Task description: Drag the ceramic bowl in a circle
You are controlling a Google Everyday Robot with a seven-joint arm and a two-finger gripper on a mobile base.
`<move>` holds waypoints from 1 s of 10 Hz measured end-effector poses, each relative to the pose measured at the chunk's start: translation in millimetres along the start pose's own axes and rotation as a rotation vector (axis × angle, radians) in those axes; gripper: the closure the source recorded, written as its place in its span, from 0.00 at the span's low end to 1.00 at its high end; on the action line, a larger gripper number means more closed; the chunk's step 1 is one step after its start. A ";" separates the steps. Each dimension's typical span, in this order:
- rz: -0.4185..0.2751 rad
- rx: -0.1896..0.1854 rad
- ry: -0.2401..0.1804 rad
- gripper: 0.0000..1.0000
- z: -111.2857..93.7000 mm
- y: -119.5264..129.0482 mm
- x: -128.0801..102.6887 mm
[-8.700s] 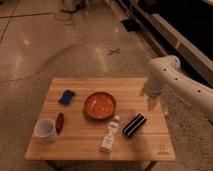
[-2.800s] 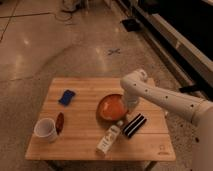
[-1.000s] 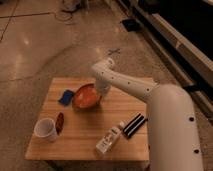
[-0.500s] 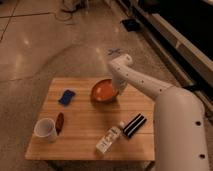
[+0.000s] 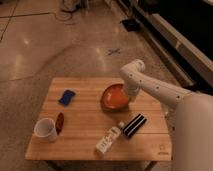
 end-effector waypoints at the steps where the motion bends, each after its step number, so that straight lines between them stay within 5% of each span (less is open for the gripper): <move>1: -0.026 -0.003 -0.011 1.00 -1.4 4.6 -13.6; 5: -0.136 0.042 -0.054 1.00 -15.7 -13.8 -64.3; 10: -0.289 0.132 -0.086 1.00 -17.1 -91.4 -109.4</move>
